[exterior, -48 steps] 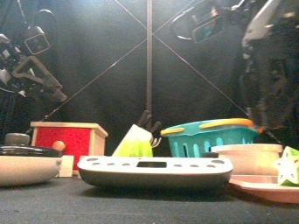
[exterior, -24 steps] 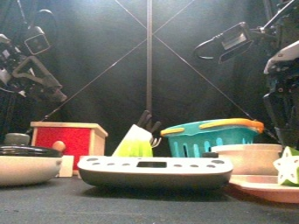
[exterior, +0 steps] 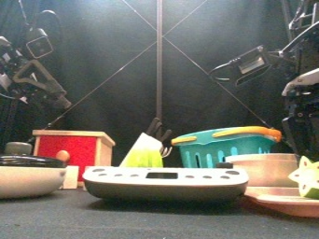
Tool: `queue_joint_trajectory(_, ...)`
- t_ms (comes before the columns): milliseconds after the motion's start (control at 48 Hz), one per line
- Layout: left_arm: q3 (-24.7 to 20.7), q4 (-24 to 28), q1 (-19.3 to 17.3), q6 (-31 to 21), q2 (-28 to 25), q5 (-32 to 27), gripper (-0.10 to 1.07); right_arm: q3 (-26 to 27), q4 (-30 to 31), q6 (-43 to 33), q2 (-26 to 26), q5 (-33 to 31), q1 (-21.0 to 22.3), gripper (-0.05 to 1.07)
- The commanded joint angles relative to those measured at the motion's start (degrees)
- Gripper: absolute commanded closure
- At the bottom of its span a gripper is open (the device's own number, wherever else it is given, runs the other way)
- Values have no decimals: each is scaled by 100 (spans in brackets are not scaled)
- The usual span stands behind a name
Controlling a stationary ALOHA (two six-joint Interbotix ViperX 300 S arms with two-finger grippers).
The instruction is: Grab starfruit top
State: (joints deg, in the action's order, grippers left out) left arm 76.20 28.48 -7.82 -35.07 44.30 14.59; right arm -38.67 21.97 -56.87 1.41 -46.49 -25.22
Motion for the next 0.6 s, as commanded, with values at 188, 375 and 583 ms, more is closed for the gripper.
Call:
queue_joint_trajectory(188, -53, -9, -18, 0, -9, 26, 19, 18, -26, -9, -105, 70, 44, 15)
queue_joint_trajectory(375, -53, -9, -18, 0, -9, 26, 19, 9, -62, 0, -114, 53, 44, 25)
queue_joint_trajectory(583, -44, -9, -18, 0, -9, 26, 20, 9, -79, 0, -167, -88, 44, 39)
